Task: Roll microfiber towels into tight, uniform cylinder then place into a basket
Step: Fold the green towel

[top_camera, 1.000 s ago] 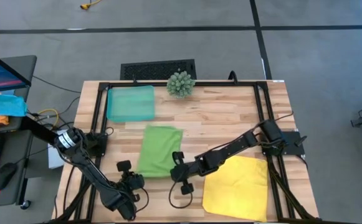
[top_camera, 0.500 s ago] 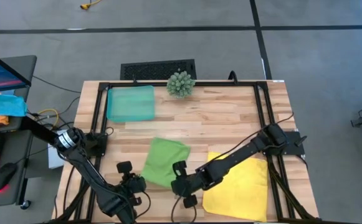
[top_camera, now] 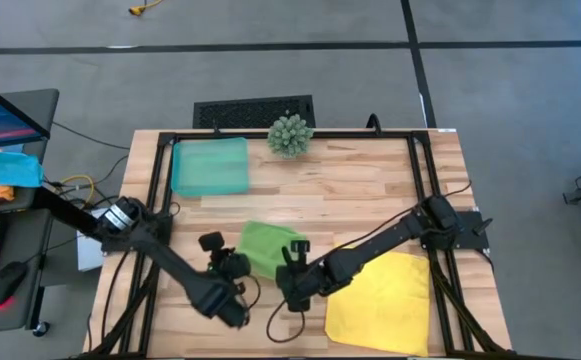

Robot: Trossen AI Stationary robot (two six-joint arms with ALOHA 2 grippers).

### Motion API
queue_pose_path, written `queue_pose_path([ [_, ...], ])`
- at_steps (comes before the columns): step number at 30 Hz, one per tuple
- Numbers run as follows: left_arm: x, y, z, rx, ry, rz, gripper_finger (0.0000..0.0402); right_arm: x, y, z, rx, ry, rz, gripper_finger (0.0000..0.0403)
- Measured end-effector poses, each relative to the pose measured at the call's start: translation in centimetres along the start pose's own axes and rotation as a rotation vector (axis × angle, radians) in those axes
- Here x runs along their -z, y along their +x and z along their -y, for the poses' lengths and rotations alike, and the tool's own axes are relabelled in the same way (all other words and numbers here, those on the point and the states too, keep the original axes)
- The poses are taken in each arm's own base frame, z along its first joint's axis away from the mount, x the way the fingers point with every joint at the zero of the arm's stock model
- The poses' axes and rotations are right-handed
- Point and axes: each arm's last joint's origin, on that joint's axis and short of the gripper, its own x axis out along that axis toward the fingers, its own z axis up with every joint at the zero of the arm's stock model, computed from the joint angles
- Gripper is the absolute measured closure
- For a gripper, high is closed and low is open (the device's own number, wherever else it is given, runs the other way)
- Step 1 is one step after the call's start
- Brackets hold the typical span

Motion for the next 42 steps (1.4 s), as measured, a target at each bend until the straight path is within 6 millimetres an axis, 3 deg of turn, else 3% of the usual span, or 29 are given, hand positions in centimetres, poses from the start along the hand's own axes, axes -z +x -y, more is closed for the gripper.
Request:
queue_pose_path([
  [10, -1.2, 5.1, -1.0, -0.034, 0.044, -0.117, 0.0386, 0.3, 0.6, 1.8, 0.083, 0.105, -0.056, 0.0392],
  [16, -2.2, 6.9, -1.2, -0.007, 0.052, -0.130, 0.0386, 0.8, 0.9, 3.0, 0.125, 0.178, -0.127, 0.0386],
  [22, -2.6, 7.6, -1.6, -0.002, 0.032, -0.166, 0.0386, 1.7, 1.9, 3.1, 0.143, 0.197, -0.102, 0.0394],
  [27, -2.9, 8.0, -1.8, 0.011, 0.022, -0.178, 0.0386, 2.4, 2.7, 4.2, 0.167, 0.232, -0.127, 0.0381],
  [33, -3.4, 8.5, -1.9, 0.044, 0.043, -0.188, 0.0386, 2.8, 3.3, 5.2, 0.184, 0.247, -0.152, 0.0397],
  [42, -3.8, 9.1, -2.2, 0.045, 0.020, -0.194, 0.0379, 3.7, 4.2, 6.1, 0.201, 0.287, -0.169, 0.0381],
])
